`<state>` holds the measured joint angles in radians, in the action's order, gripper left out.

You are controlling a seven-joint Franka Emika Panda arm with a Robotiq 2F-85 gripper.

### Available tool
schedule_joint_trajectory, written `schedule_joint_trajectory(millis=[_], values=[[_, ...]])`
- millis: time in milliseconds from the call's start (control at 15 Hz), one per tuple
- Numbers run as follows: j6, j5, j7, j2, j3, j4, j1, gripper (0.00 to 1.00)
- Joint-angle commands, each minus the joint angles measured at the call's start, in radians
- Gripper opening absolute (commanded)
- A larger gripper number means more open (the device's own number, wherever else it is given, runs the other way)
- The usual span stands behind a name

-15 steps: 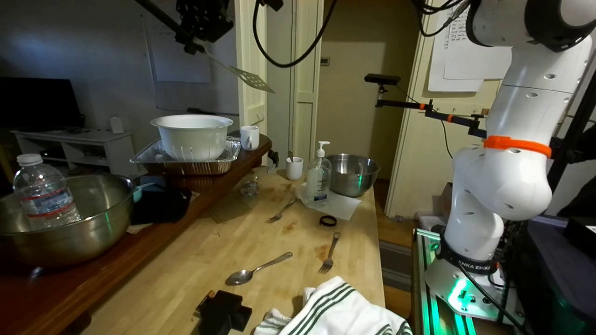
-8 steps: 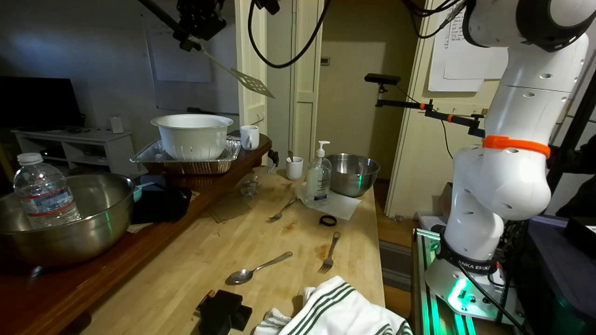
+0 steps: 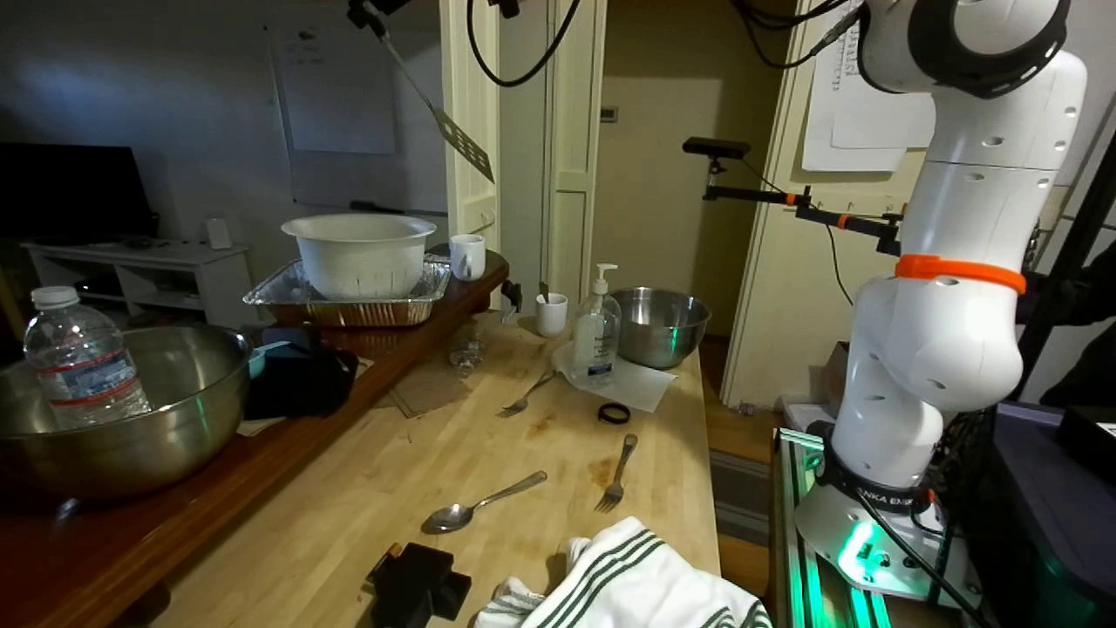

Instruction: Put the spatula inside the dish

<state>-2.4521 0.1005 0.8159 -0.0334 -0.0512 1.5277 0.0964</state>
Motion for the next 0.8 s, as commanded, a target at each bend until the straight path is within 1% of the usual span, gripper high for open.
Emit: schedule_joint_trajectory(millis=[0,67,200,267,333,400,533,667,733], values=[[0.006,-0.022,-0.017,0.014,0.011,-0.004,-0.015,0.32],[0.009,-0.054,-0.043,0.028,0.018,-0.004,-0.029,0.32],[0.014,-0.080,-0.064,0.052,0.014,-0.013,-0.046,0.32],[0.014,-0.084,-0.069,0.056,0.013,-0.016,-0.045,0.08],[-0.132,-0.077,-0.108,0.068,0.013,0.011,-0.033,0.08],[-0.215,-0.101,-0.152,0.079,0.010,0.024,-0.028,0.08],[-0.366,-0.097,-0.212,0.114,0.008,0.030,-0.022,0.08],[-0.481,-0.058,-0.255,0.154,0.005,0.017,-0.022,0.08],[-0.541,-0.021,-0.251,0.175,-0.002,0.008,-0.025,0.08]])
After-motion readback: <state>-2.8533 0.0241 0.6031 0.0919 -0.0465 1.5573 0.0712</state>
